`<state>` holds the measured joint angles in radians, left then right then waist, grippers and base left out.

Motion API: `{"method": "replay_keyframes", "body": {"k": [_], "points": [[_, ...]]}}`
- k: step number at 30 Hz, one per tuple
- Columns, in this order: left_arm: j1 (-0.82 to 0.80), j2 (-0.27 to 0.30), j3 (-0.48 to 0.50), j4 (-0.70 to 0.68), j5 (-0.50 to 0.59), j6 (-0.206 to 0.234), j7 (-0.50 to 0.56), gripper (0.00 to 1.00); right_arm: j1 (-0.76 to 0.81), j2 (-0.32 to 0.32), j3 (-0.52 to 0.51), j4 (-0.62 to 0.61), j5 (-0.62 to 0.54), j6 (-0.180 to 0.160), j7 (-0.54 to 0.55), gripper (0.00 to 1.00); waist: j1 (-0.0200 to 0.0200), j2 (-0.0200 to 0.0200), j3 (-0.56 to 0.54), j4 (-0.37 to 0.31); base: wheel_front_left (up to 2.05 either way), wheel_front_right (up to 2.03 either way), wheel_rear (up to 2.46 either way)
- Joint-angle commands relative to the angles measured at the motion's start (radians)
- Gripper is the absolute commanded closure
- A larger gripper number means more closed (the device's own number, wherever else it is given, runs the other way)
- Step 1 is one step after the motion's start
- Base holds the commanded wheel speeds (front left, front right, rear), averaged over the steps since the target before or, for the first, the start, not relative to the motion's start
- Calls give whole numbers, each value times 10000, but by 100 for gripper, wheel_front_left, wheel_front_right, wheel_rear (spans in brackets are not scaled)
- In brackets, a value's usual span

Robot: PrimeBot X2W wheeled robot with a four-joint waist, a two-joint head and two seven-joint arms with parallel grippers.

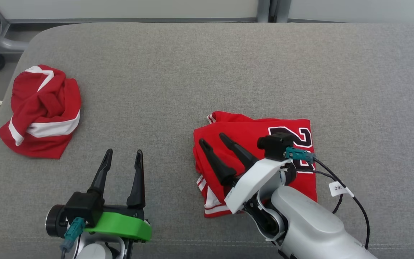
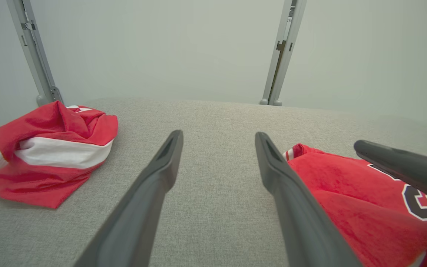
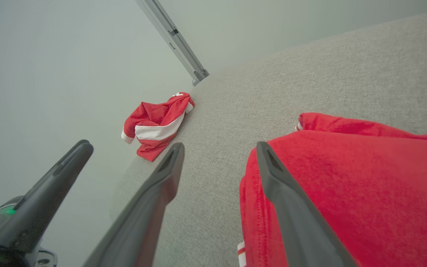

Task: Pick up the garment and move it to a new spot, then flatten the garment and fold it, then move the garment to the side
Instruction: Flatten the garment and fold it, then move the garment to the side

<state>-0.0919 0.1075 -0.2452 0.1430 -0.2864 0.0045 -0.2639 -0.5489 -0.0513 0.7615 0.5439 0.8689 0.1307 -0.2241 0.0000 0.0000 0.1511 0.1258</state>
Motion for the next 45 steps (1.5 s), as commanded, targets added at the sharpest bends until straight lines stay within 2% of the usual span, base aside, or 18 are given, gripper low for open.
{"method": "replay_keyframes", "body": {"k": [1,6,12,16,20,28,37,45], "points": [[54,-35,36,41,104,-31,-5,0,-151,-12,15,-94,53,-1,-105,0,0,0,-47,-51,0,0,0],[192,31,100,48,147,-30,-5,0,287,-799,-849,-1426,-325,-1,-401,0,0,0,-291,-309,0,0,0],[332,201,213,-38,201,39,-5,0,1542,-1545,-3579,-2830,-2234,-1,-405,0,0,0,-516,-621,0,0,0],[327,321,353,-110,211,121,-3,0,2414,-1625,-5181,-3403,-3539,-1,-406,0,0,0,-577,-818,0,0,0],[371,429,518,-201,158,201,-3,0,3141,-1561,-6164,-3785,-4433,-1,-404,0,0,0,-654,-1038,0,0,0],[690,586,781,-284,55,430,-5,0,4276,-1475,-6711,-4072,-5395,-1,-405,0,0,0,-932,-1366,0,0,0],[926,625,897,-246,-16,494,-5,0,5126,-1235,-6716,-4123,-5578,-1,-406,0,0,0,-1108,-1423,0,0,0],[954,597,791,-228,-25,512,-5,0,5244,-1176,-6745,-4063,-5579,-1,-406,0,0,0,-1096,-1300,0,0,0]]}}
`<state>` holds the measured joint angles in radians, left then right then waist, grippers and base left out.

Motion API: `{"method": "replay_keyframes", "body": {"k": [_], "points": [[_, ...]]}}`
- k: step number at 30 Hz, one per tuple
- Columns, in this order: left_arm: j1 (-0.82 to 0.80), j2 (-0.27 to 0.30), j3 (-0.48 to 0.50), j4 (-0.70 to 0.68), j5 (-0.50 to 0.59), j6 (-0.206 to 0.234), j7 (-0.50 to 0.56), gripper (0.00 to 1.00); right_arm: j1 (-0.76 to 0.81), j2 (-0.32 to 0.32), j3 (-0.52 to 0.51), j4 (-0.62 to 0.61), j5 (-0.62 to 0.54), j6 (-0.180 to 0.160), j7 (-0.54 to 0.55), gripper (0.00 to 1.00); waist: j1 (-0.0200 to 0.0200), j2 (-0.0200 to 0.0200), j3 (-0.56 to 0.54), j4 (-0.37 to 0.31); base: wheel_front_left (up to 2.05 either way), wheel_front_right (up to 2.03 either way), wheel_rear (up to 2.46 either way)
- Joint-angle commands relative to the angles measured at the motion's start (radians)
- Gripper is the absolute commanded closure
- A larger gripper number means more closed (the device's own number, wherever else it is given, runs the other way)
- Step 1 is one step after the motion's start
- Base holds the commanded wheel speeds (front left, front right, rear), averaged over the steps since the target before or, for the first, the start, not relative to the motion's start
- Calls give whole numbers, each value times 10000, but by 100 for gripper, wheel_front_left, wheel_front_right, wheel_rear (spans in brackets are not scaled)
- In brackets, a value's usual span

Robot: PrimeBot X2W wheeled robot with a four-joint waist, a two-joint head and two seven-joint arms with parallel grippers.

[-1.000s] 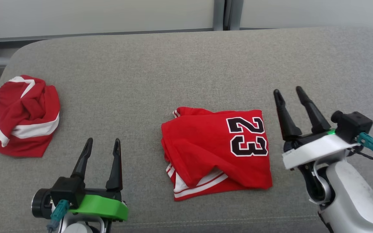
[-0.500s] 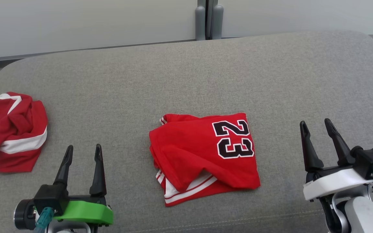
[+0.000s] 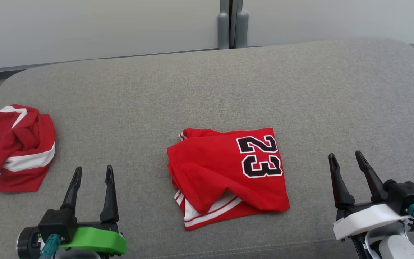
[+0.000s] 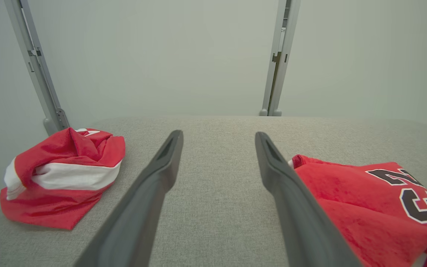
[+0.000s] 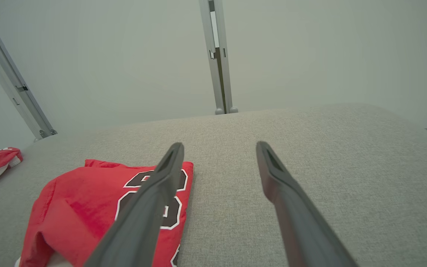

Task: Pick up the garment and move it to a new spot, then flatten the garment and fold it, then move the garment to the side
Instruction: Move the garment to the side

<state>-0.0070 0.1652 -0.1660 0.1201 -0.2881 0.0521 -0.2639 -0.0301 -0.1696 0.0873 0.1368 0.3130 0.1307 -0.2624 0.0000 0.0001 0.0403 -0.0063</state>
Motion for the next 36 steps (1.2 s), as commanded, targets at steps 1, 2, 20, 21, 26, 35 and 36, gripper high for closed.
{"method": "replay_keyframes", "body": {"k": [1,2,20,21,26,35,36], "points": [[85,21,-17,-6,-8,33,-5,0,49,-11,-7,22,-14,-1,-23,0,0,-1,31,59,0,0,0],[61,23,-28,-13,-10,27,-4,0,34,-27,-21,44,-7,-1,-23,0,0,-1,50,104,0,0,0],[-500,-322,-333,11,73,-177,-3,0,-1594,-1182,1433,3784,1814,-4,74,0,0,-1,603,2151,0,0,0],[-519,-349,-340,27,88,-176,-4,0,-1713,-1198,1616,4024,2025,-5,88,0,0,-1,652,2292,0,0,0],[-597,-486,-323,112,81,-281,-3,0,-2315,-1538,2445,4869,2804,-5,63,0,0,-1,865,2911,0,0,0],[-719,-717,-209,143,216,-422,-4,0,-3109,-1782,3464,5911,4291,-4,488,100,0,-1,1067,3380,0,0,0],[-705,-731,-173,136,221,-428,-4,0,-3126,-1794,3586,5930,4445,-4,522,100,0,-1,1069,3369,0,0,0]]}}
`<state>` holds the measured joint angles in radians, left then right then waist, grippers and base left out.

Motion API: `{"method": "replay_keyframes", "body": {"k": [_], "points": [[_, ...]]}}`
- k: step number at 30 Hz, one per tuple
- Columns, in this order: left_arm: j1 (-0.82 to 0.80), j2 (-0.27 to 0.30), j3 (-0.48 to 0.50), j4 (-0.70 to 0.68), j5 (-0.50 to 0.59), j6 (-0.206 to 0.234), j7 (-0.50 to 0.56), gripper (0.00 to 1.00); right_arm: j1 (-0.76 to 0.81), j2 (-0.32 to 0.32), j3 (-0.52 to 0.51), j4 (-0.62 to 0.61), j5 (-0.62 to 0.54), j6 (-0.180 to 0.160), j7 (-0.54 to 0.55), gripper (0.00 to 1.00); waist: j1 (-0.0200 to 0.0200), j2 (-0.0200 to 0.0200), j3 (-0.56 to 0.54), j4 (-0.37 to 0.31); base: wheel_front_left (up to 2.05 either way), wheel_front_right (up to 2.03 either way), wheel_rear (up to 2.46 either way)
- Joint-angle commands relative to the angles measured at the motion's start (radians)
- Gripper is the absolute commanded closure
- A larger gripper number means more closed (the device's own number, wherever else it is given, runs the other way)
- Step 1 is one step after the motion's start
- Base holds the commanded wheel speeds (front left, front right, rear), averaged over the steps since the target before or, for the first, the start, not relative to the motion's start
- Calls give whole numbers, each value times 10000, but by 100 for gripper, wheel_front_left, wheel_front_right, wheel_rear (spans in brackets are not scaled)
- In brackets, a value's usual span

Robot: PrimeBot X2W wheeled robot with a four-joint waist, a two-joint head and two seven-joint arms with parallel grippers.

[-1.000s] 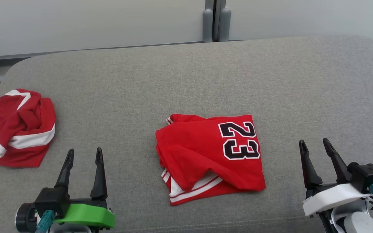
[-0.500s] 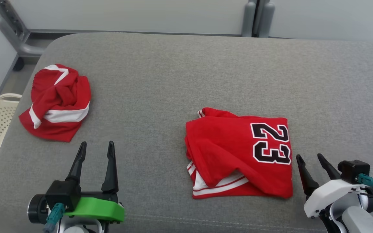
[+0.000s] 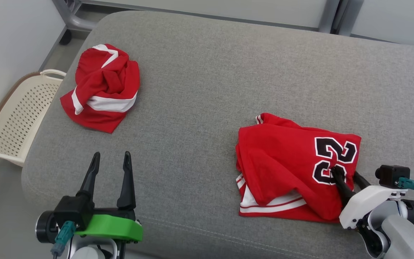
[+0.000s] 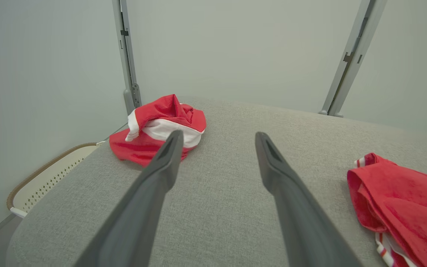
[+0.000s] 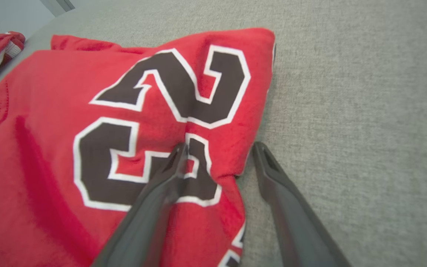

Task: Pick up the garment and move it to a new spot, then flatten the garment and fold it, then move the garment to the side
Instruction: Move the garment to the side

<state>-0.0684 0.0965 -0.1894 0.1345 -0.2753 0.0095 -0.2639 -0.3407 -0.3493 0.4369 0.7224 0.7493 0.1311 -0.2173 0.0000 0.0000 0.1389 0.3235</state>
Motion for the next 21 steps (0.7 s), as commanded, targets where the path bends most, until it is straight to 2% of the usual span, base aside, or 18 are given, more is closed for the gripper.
{"method": "replay_keyframes", "body": {"k": [1,6,11,15,16,21], "points": [[-58,-56,91,-21,89,0,-4,0,-61,-43,205,62,188,-9,48,100,0,0,84,42,0,0,0],[37,-103,197,-105,135,-23,-4,0,-236,-353,416,-49,259,-15,-253,100,0,0,87,-259,0,0,0],[35,-107,381,-202,240,-110,-4,0,-335,-567,181,-762,-623,-12,-478,100,0,0,136,-1080,0,0,0],[-67,-57,473,-275,342,-169,-3,0,-18,-658,-434,-1892,-1831,-11,-473,100,0,0,227,-1973,0,0,0],[-139,-18,519,-307,386,-193,-4,0,95,-575,-625,-2567,-2407,-11,-475,100,0,0,261,-2456,0,0,0],[-305,55,548,-368,480,-282,-4,0,258,-595,-661,-4287,-3567,-12,-476,100,0,0,385,-3584,0,0,0]]}}
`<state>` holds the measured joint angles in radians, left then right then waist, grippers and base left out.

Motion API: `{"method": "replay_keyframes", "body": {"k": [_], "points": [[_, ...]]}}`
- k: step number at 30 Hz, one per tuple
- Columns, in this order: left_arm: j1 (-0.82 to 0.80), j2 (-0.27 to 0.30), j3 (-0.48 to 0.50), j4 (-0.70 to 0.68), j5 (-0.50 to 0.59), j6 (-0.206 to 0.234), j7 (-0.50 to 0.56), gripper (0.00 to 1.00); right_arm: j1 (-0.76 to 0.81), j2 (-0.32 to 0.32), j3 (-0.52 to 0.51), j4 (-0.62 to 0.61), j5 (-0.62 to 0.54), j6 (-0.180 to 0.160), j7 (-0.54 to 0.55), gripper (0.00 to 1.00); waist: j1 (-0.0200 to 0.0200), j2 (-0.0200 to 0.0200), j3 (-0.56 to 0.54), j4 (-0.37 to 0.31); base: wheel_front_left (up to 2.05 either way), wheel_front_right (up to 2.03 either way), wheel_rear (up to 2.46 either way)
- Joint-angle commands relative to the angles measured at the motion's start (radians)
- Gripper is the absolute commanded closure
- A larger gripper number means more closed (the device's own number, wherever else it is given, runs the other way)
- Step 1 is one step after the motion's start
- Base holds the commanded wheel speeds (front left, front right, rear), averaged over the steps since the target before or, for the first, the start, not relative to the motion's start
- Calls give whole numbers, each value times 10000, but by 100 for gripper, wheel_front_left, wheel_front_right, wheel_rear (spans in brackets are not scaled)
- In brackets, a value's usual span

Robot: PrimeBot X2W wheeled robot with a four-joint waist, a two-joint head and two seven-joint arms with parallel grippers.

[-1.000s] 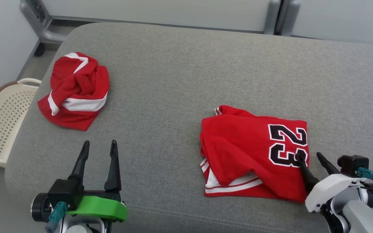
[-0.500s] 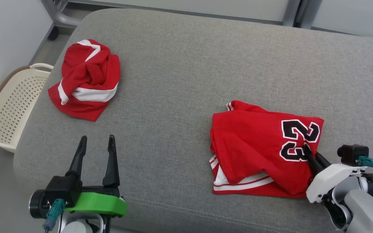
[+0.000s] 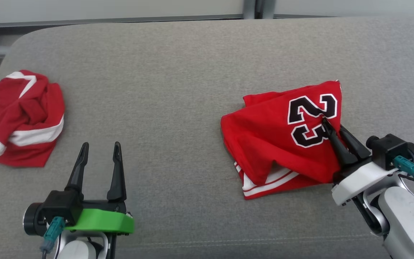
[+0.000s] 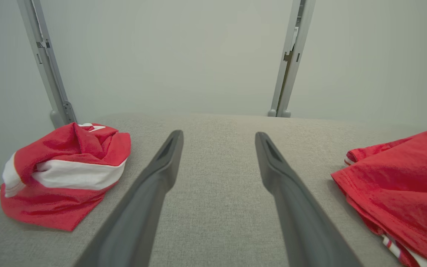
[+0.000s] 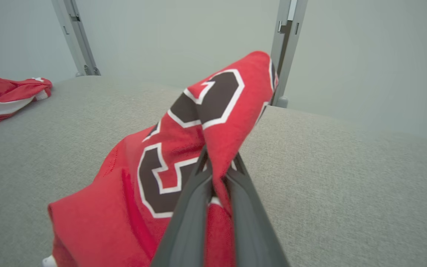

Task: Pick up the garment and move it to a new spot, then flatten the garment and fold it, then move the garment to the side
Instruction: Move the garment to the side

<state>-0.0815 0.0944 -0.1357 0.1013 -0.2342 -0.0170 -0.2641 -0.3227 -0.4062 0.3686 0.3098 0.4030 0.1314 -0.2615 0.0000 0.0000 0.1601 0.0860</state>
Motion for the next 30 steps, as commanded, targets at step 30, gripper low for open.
{"method": "replay_keyframes", "body": {"k": [30], "points": [[-1836,473,-588,-522,354,-486,297,0,-5649,-1870,4336,-282,2716,-16,-27,100,0,0,2446,-4060,0,0,0]]}}
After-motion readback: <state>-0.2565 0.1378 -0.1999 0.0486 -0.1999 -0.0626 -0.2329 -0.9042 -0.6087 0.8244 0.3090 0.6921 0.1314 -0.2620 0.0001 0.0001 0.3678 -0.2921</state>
